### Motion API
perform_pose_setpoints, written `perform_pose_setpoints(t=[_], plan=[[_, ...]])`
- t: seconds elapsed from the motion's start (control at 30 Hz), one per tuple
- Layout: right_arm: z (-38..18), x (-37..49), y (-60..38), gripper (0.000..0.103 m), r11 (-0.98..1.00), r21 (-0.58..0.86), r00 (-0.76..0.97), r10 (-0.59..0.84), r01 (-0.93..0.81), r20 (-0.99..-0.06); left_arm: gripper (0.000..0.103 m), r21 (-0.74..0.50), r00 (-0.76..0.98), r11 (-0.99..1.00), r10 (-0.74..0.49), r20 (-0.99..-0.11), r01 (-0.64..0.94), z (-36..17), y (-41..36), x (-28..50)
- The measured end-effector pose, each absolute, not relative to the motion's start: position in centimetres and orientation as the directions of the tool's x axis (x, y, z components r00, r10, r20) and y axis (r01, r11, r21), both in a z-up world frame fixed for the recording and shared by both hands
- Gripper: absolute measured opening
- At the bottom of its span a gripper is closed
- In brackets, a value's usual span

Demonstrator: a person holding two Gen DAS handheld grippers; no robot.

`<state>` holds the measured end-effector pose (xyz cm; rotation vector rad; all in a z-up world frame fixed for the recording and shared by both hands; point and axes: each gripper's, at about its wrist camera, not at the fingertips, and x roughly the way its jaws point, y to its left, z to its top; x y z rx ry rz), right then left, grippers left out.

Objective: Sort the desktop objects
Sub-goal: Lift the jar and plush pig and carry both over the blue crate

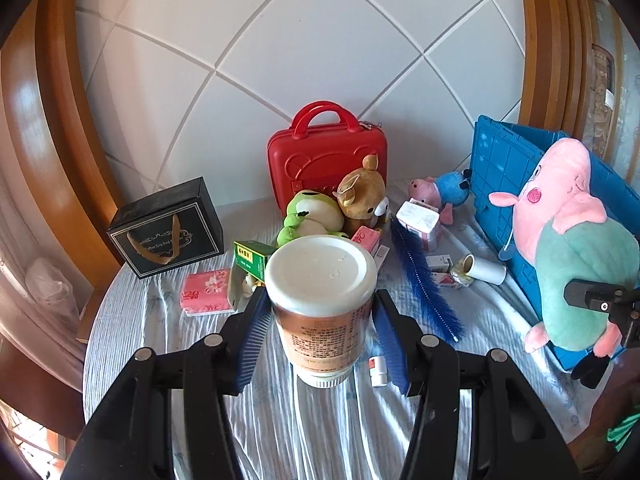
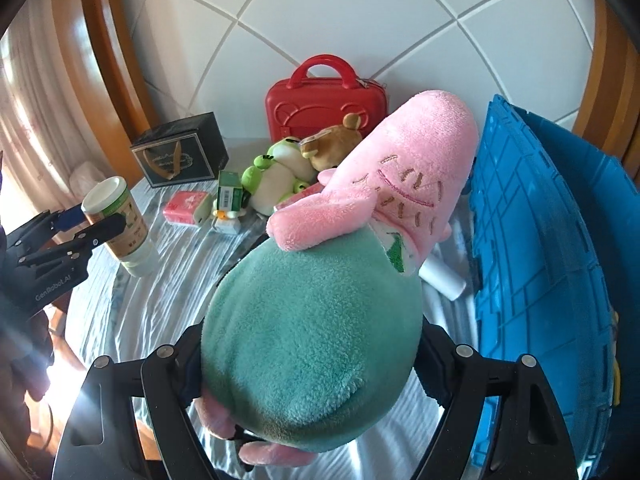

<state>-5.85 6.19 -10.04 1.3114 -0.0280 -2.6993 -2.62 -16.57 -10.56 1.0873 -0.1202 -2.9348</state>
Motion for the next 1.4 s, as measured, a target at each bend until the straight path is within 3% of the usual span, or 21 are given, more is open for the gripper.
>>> perform_pose_setpoints(t=[0.67,1.4], plan=[[-3.3,-0.7,12.7,0.083,-0.988,0.074,-0.715,-0.15,0.137,-0.683,0.051,0.103,-0.813,-0.99,0.02,-0.582,-0.098,-4.5,-7.0,-3.4],[0.1,4.3,24.6,0.083,-0.995,0.102,-0.773,-0.062,-0.004,-0.632,0.051,0.122,-0.821,-0.961,0.143,-0.552,-0.249,-2.2,5.3,-5.3]])
